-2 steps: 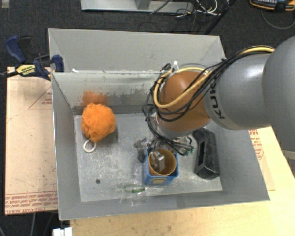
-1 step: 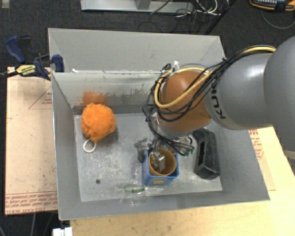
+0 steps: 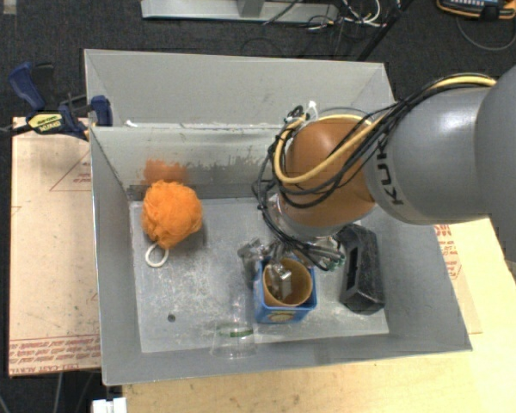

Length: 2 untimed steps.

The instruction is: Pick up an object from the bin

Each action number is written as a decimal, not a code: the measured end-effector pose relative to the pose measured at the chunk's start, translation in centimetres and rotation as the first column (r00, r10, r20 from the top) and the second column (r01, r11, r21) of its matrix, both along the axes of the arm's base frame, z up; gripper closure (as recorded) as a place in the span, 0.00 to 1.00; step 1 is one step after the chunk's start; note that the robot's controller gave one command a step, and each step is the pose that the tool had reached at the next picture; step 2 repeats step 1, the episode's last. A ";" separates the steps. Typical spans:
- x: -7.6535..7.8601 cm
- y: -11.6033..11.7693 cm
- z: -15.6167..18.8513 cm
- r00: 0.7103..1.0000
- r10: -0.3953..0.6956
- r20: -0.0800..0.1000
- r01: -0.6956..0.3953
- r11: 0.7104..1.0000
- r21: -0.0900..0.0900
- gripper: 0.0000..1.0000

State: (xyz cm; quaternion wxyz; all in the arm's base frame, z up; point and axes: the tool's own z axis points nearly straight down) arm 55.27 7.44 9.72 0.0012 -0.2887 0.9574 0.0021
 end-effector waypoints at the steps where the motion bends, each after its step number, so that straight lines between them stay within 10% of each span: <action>1: 0.2 0.0 2.1 1.000 -0.001 0.007 0.001 1.000 0.001 1.00; 2: 0.2 0.0 2.1 1.000 -0.001 0.007 0.001 1.000 0.001 1.00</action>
Offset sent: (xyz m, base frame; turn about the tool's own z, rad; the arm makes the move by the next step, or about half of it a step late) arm -0.0001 -0.0001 0.0639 0.0000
